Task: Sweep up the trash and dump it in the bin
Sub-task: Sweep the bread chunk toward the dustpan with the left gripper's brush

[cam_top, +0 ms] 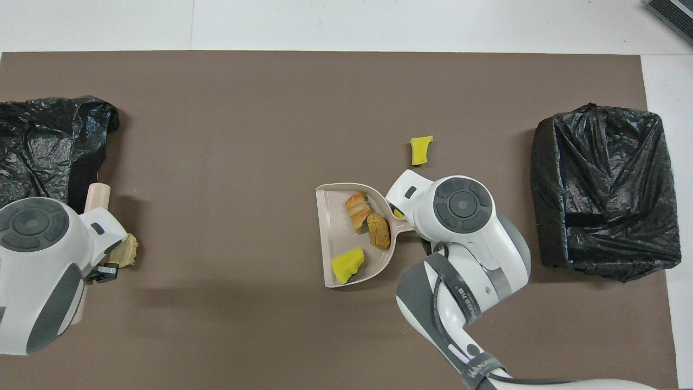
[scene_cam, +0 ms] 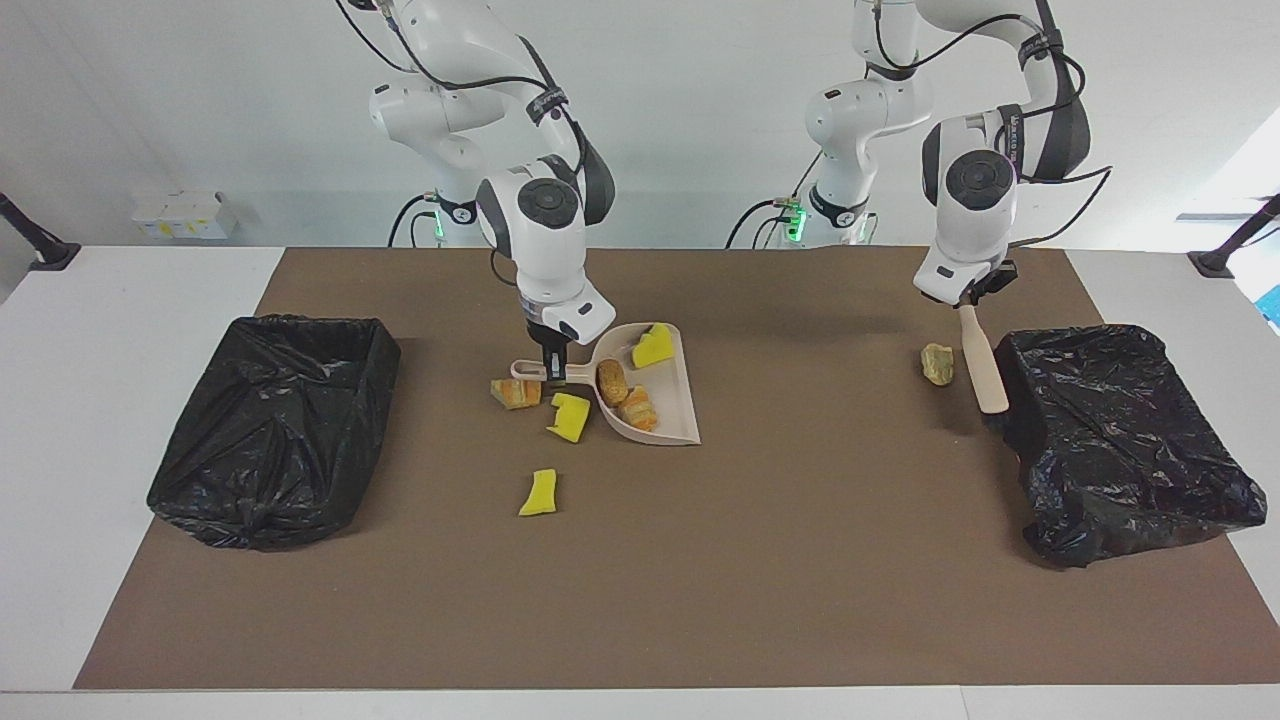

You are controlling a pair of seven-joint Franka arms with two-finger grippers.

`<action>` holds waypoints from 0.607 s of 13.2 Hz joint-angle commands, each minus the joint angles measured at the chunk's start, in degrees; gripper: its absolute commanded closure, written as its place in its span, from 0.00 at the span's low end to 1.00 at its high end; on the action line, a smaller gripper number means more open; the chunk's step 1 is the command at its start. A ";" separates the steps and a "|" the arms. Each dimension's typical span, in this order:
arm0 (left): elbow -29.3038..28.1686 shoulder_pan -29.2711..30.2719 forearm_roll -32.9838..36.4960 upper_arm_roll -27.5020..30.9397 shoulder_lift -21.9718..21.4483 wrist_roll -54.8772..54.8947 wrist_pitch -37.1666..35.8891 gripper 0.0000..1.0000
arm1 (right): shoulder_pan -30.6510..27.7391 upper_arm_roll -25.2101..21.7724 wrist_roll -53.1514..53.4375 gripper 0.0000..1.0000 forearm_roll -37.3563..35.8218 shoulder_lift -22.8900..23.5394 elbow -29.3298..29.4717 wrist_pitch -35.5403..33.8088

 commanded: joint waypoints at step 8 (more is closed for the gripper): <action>-5.06 1.94 -8.34 0.25 -1.55 7.25 0.64 1.00 | 0.68 0.21 2.09 1.00 0.94 -1.65 -1.95 1.32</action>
